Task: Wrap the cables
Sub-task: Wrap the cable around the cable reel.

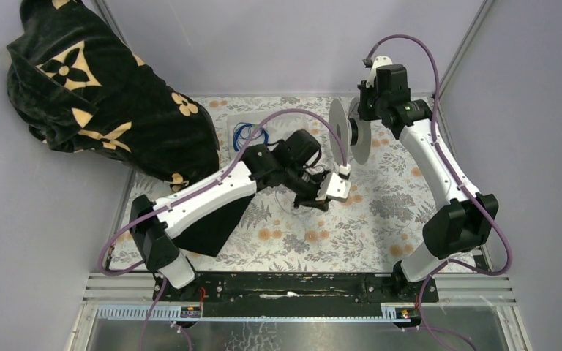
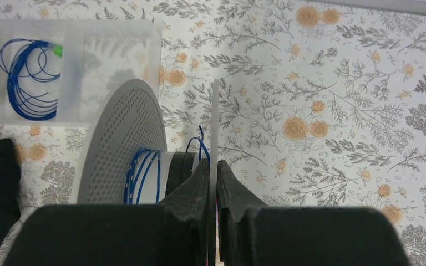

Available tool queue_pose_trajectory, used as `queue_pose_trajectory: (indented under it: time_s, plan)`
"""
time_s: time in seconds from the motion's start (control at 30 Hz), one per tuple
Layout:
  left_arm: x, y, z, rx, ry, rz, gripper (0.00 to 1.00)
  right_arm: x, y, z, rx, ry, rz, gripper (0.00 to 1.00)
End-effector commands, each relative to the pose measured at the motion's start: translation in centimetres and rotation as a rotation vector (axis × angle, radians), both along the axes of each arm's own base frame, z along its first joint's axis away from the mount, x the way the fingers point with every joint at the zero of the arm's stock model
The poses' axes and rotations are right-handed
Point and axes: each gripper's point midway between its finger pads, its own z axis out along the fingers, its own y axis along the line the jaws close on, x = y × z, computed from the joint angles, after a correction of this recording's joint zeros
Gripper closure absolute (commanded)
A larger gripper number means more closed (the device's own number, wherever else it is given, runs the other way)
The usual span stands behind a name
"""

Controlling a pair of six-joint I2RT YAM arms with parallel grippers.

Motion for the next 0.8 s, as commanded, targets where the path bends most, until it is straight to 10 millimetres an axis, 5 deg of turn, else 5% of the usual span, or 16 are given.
queue_pose_trajectory:
  time_s: [0.0, 0.27, 0.5, 0.77]
  plan:
    - [1.8, -1.1, 5.3, -0.074, -0.066, 0.081, 1.0, 0.6, 1.0, 2.5, 0.022, -0.122, 0.007, 1.0]
    - [8.2, -1.8, 10.2, -0.156, -0.128, 0.338, 1.0, -2.0, 2.4, 1.6, 0.008, -0.124, 0.074, 1.0]
    - [15.2, 0.0, 12.4, -0.243, -0.108, 0.596, 1.0, -4.6, 4.1, 1.3, 0.023, -0.155, 0.213, 1.0]
    - [20.1, 2.5, 13.8, -0.332, -0.014, 0.728, 1.0, -6.2, 4.6, -0.5, -0.007, -0.115, 0.294, 1.0]
